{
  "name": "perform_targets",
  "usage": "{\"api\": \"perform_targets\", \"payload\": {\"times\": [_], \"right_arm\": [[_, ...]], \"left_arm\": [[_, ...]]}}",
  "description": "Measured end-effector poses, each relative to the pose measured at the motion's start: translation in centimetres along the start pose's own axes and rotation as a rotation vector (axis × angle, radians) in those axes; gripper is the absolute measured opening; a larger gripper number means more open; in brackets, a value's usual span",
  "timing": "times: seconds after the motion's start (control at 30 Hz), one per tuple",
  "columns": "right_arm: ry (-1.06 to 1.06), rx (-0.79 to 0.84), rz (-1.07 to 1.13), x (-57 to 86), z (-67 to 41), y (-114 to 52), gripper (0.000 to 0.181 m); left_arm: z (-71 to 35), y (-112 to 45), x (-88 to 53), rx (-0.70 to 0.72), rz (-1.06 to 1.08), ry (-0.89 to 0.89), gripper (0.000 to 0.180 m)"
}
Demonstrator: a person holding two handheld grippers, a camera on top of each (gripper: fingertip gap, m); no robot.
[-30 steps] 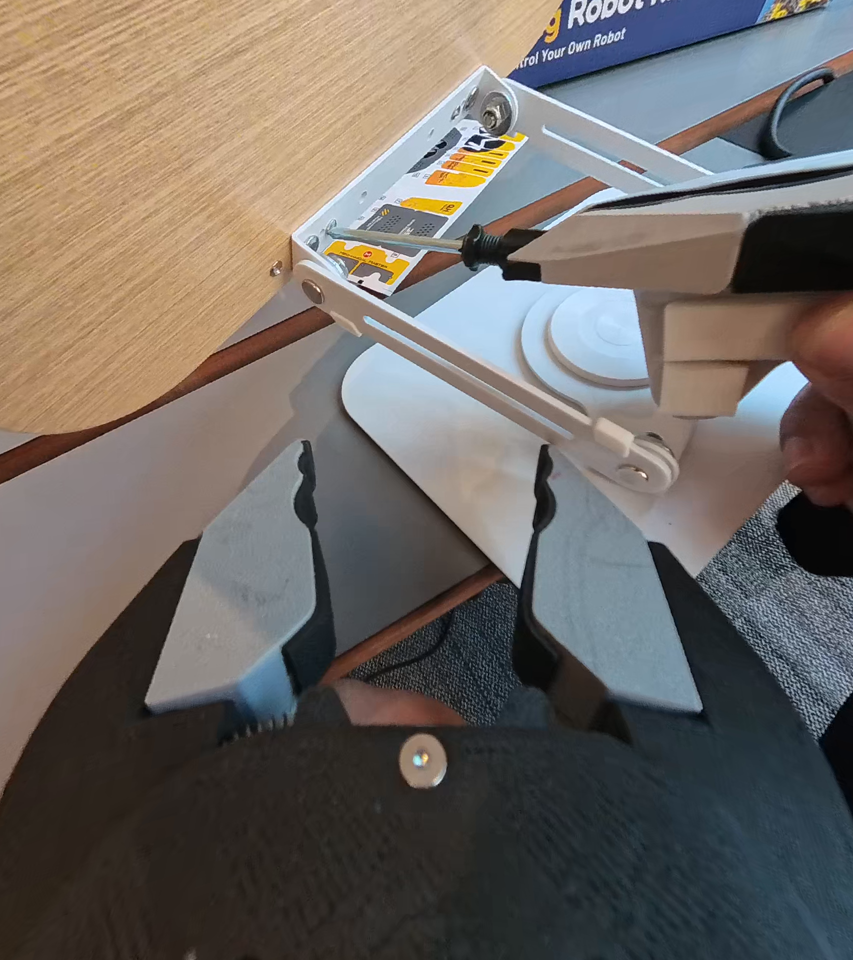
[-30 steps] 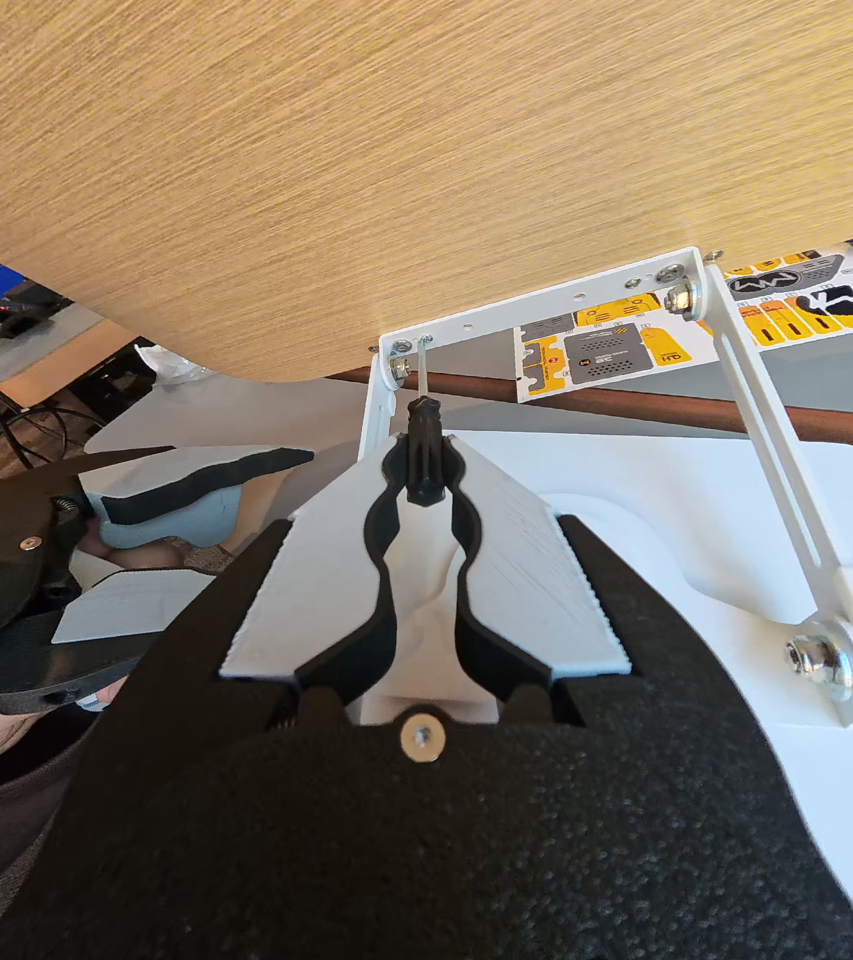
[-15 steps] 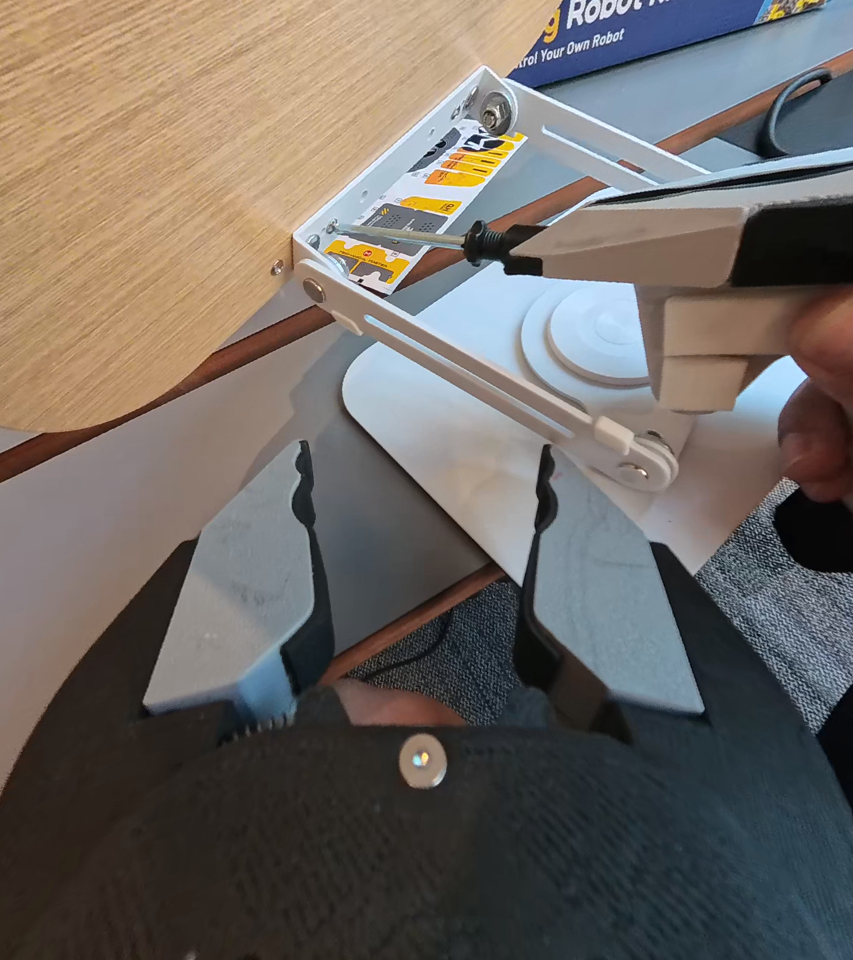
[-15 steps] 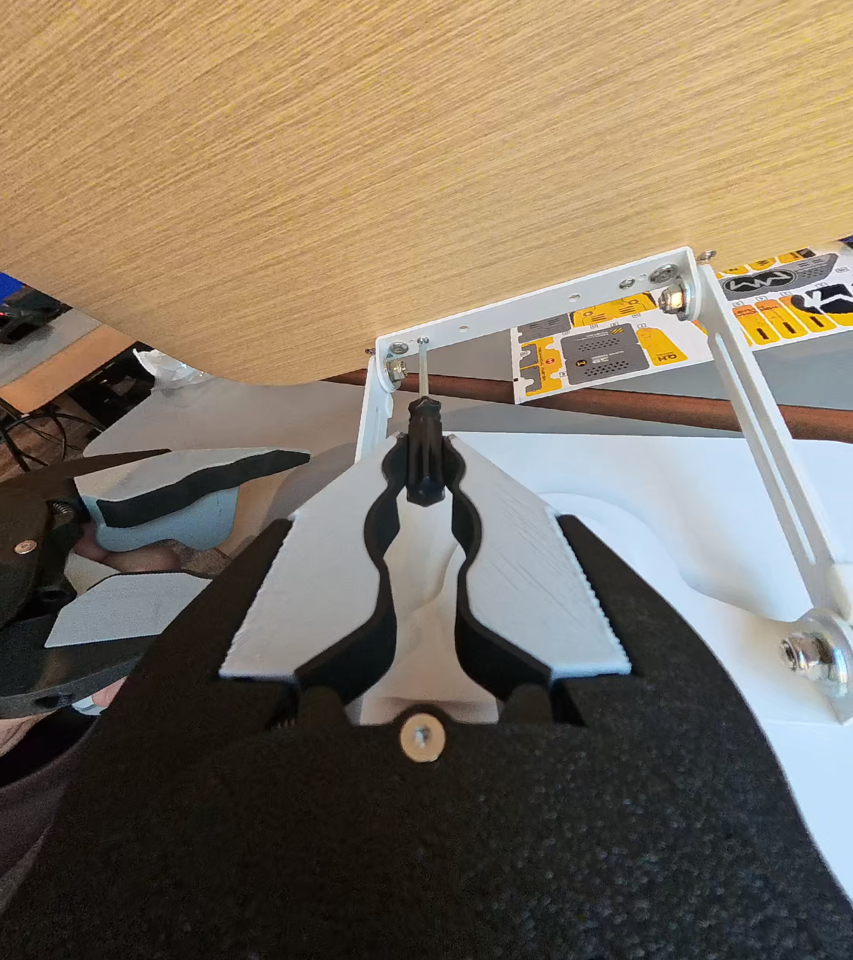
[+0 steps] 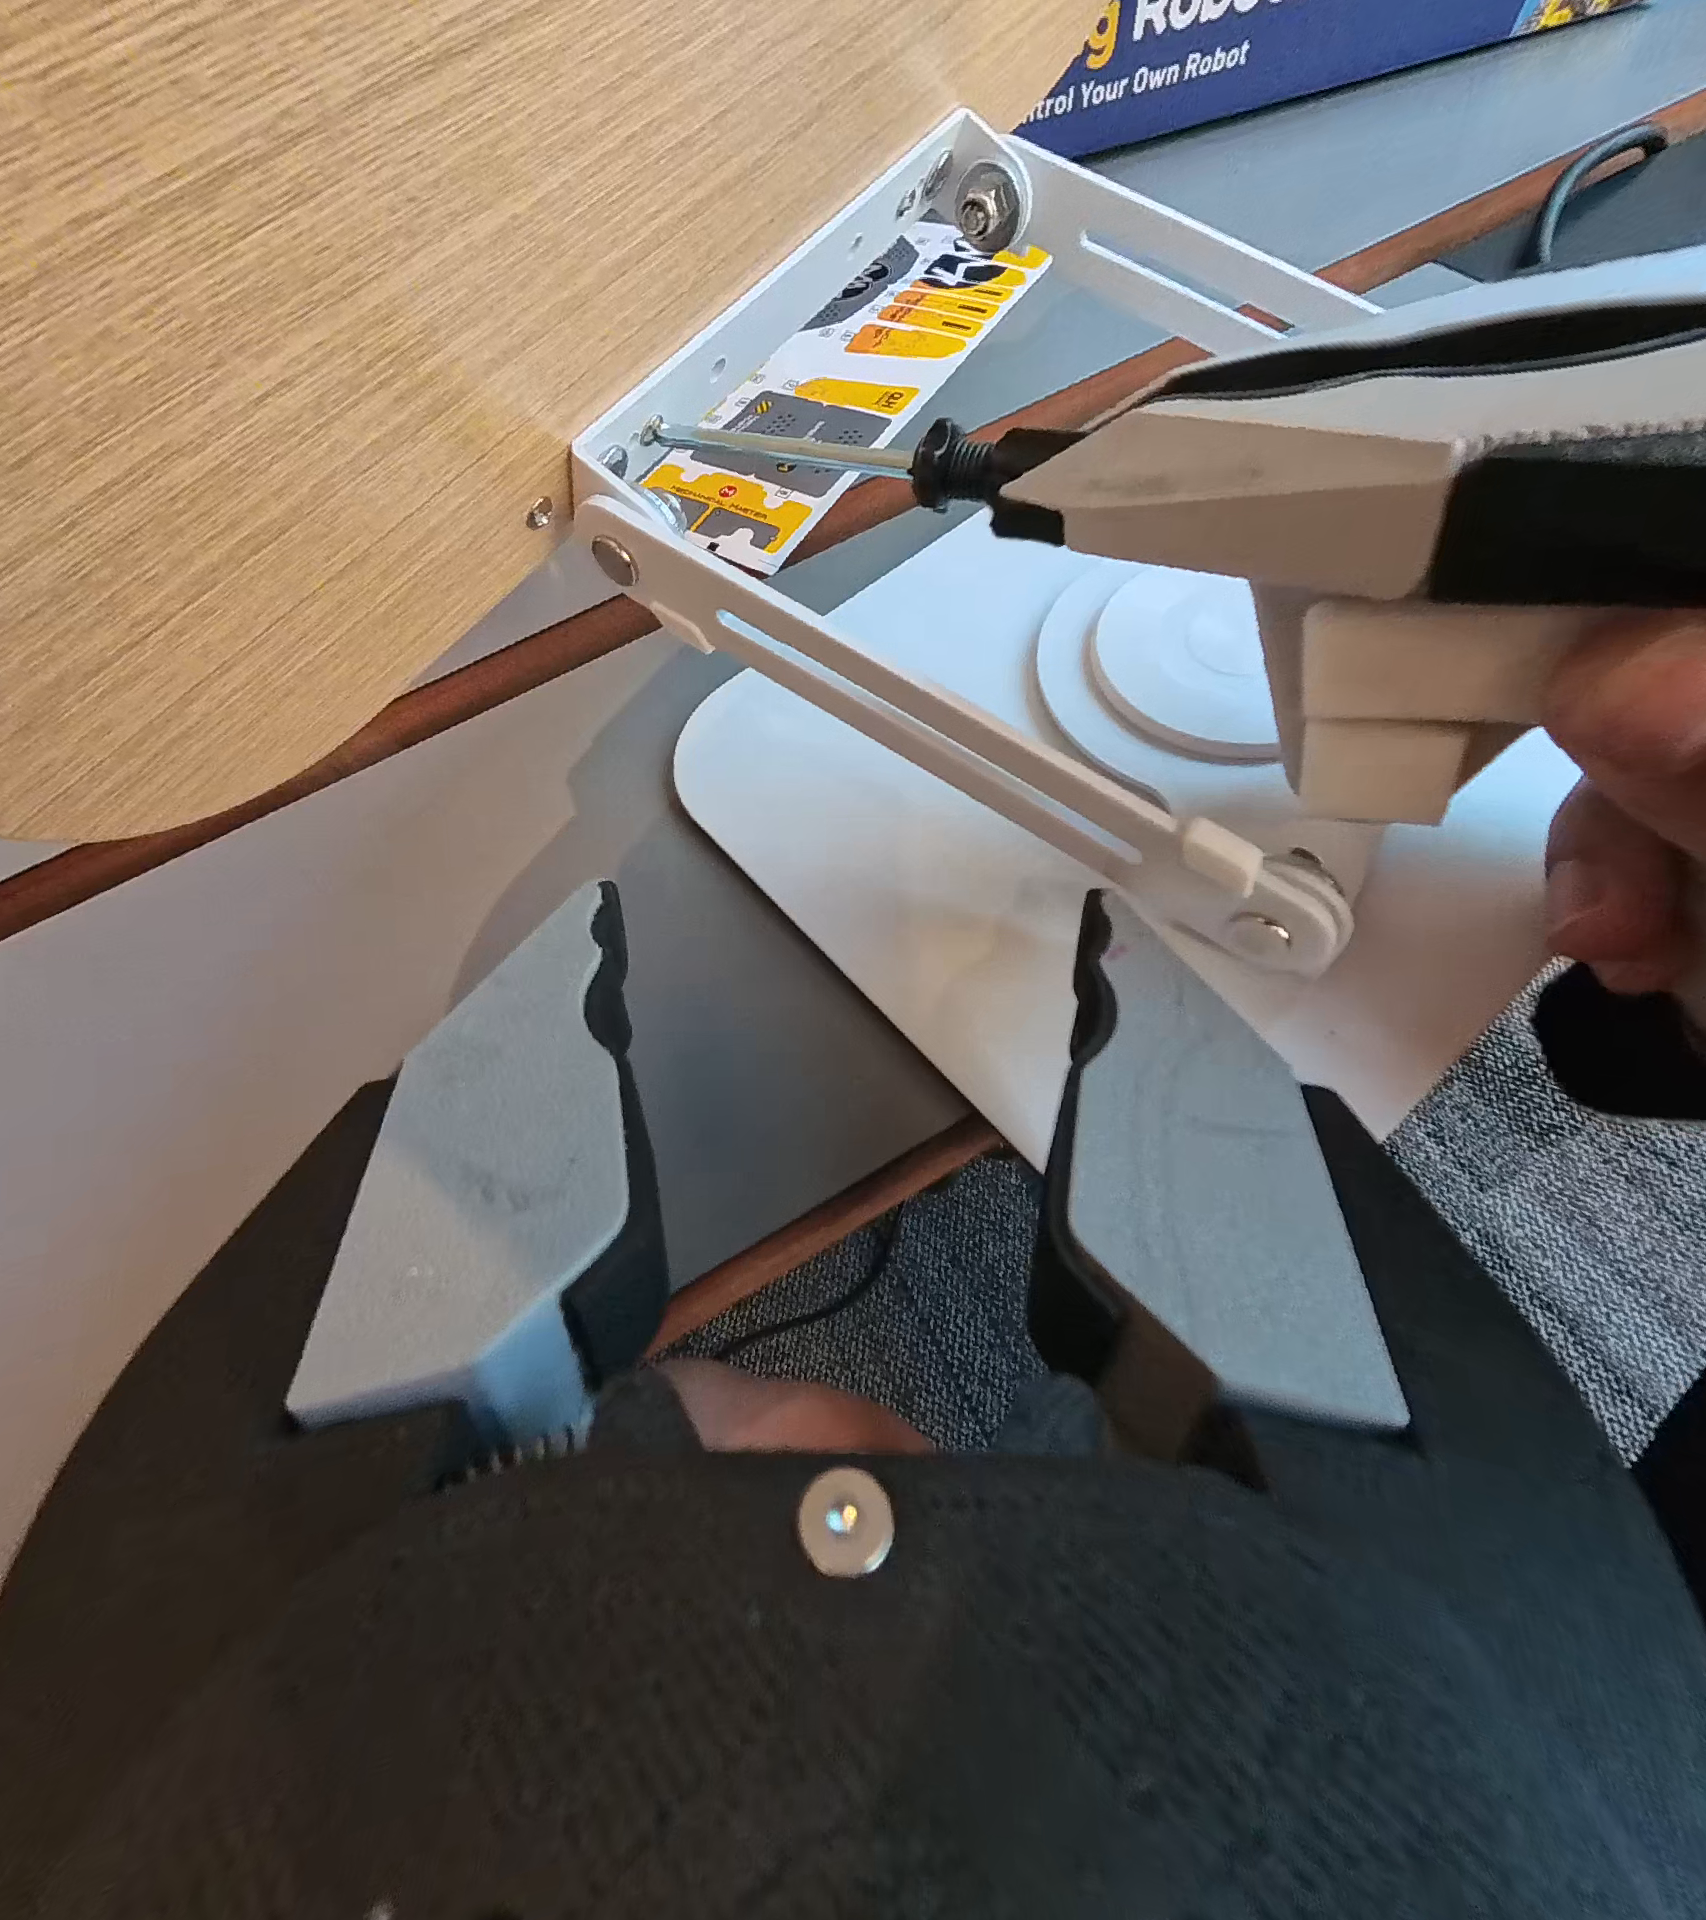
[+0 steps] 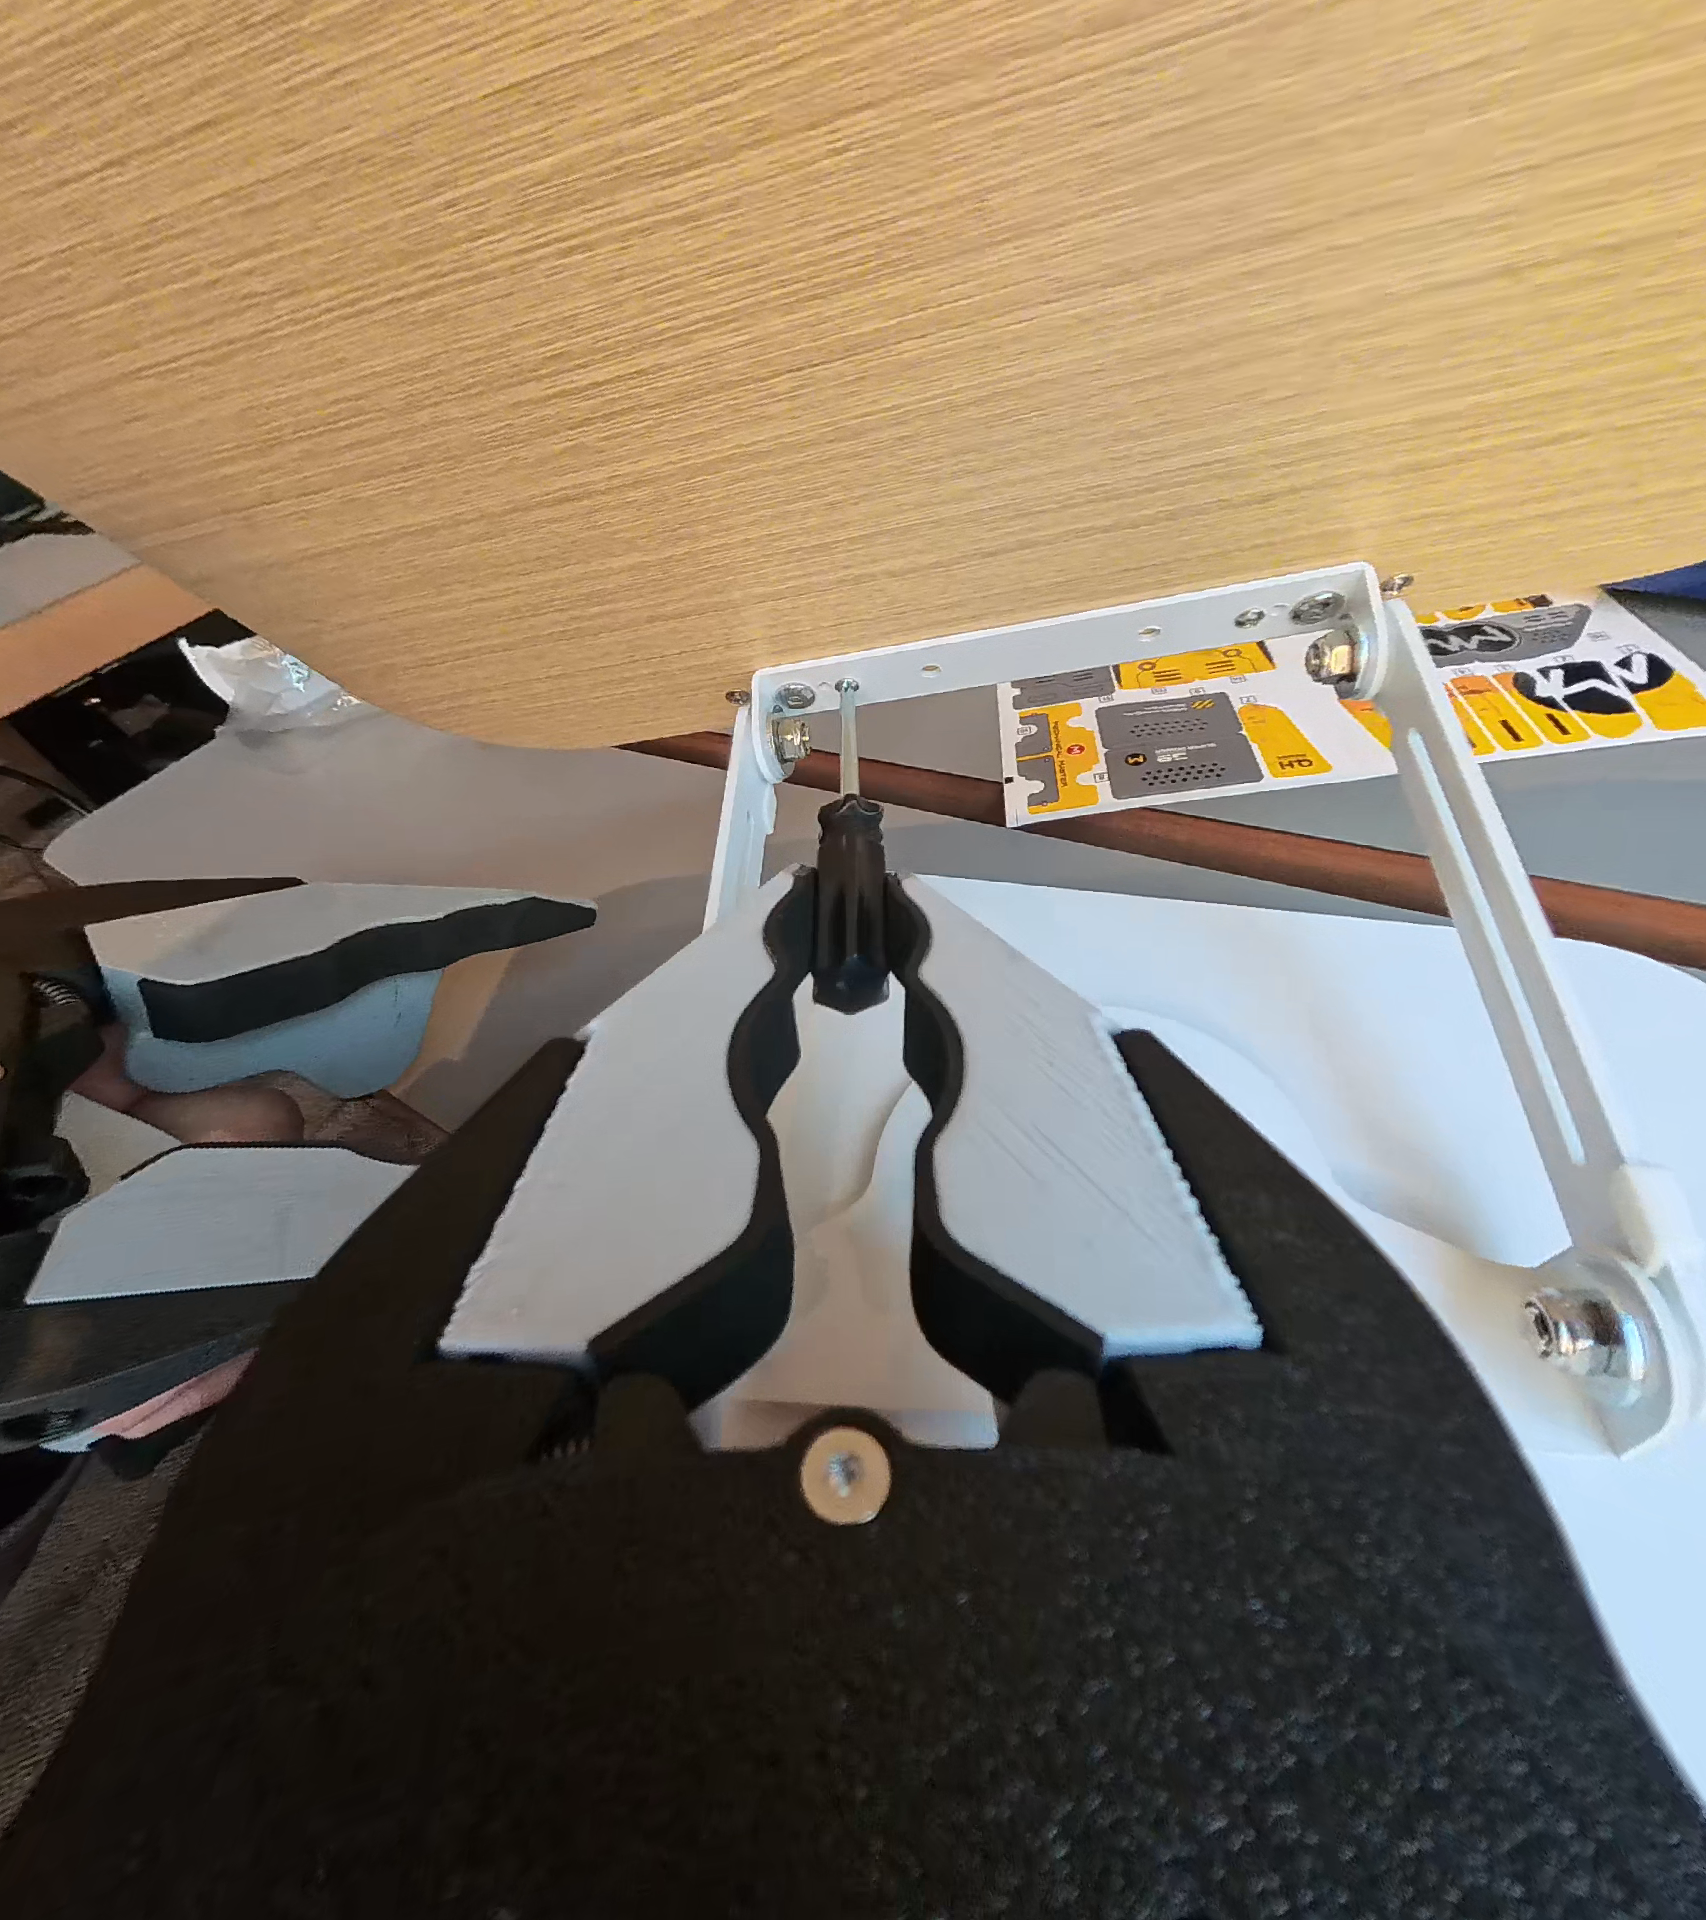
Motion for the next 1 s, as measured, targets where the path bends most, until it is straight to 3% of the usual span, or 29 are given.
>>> {"api": "perform_targets", "payload": {"times": [0.47,0.6,0.77,1.0], "right_arm": [[0.3,-0.001,0.174,-0.9,0.2,-0.4,0.011],[0.207,0.003,0.117,-0.6,0.0,-0.4,0.011],[-0.093,0.0,-0.08,-0.4,-0.4,-0.7,0.011],[-0.328,0.039,-0.302,0.7,-0.9,0.3,0.01]], "left_arm": [[0.1,0.0,-0.3,-0.004,-0.015,0.014,0.086],[0.0,0.2,-0.4,-0.003,-0.024,0.009,0.086],[0.1,0.4,-0.5,-0.013,-0.042,-0.004,0.086],[0.7,0.4,-1.1,-0.035,-0.088,-0.028,0.087]]}}
Point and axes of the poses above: each gripper's, where its closed fingertips meet, y back along the fingers, z out of its underside, x = y × z across the jaws, the point moved 2 cm from there along y, back along the fingers, and after that the axes turned 14 degrees about -x, right-handed, at the moved point
